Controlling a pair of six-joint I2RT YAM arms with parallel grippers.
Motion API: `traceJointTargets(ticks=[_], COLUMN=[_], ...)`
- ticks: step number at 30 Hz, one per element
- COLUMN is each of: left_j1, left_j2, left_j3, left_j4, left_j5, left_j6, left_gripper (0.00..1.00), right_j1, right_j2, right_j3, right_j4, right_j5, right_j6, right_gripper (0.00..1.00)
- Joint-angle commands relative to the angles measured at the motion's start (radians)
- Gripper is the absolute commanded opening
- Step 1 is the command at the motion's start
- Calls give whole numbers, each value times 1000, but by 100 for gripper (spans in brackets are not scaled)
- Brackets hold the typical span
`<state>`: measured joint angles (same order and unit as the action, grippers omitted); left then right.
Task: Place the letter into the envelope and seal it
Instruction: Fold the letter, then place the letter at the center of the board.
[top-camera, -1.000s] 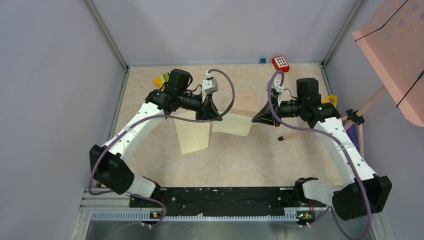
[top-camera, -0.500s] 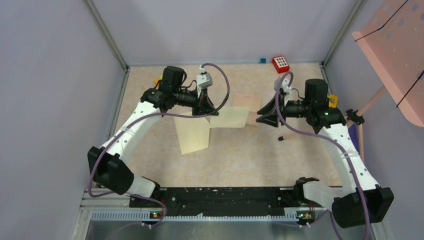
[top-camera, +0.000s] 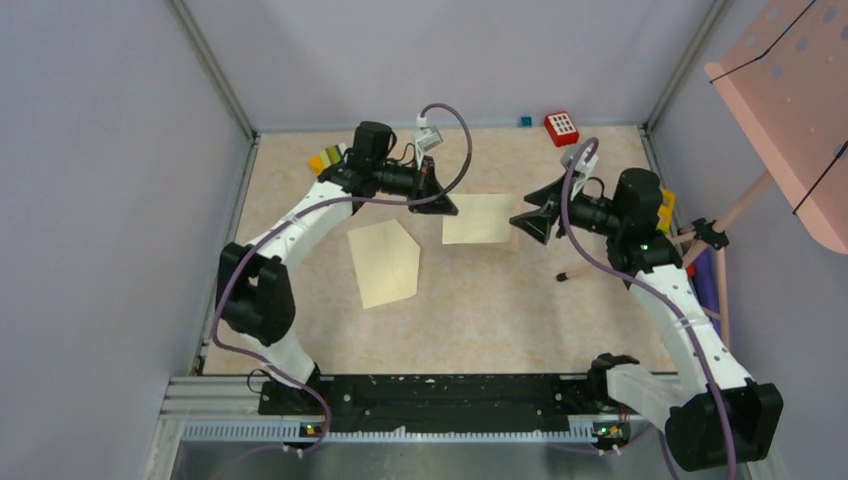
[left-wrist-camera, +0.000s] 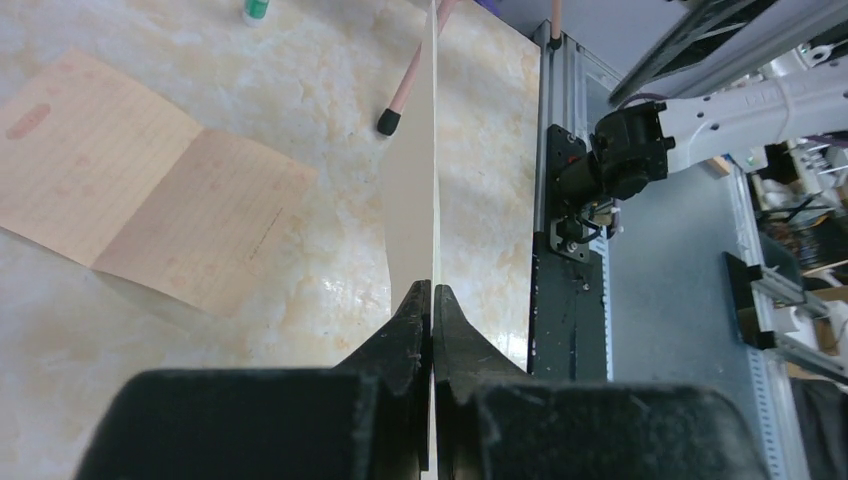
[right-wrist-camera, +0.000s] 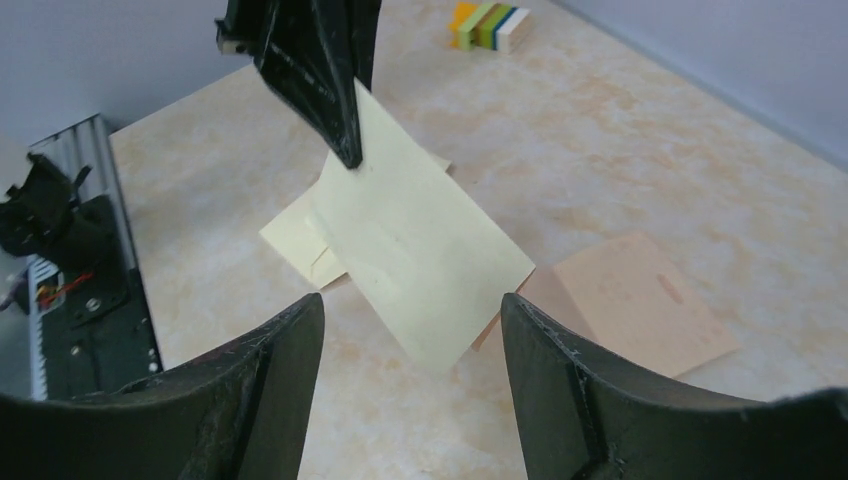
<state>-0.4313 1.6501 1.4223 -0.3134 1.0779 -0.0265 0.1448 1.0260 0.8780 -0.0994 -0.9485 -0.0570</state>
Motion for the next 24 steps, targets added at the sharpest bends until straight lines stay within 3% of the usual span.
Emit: traceJointTargets(ticks=[1, 6, 16, 24], left_j1=[5, 5, 5, 5], left_j2=[103, 272, 598, 739], left_j3=[93, 225, 497, 630], left_j4=[72, 6, -53, -80], left_j5=[35, 78, 197, 209], left_j6=[-105, -114, -224, -289], left_gripper=[0, 0, 0, 0], right_j1=[-38, -72, -78, -79], right_j2=[-45, 4, 157, 165], right_j3=[-1, 11, 77, 35], right_j4=[129, 147, 137, 174], right_j5=[236, 391, 372, 378], right_j6=[93, 153, 212, 195], right_gripper=[66, 67, 66, 66])
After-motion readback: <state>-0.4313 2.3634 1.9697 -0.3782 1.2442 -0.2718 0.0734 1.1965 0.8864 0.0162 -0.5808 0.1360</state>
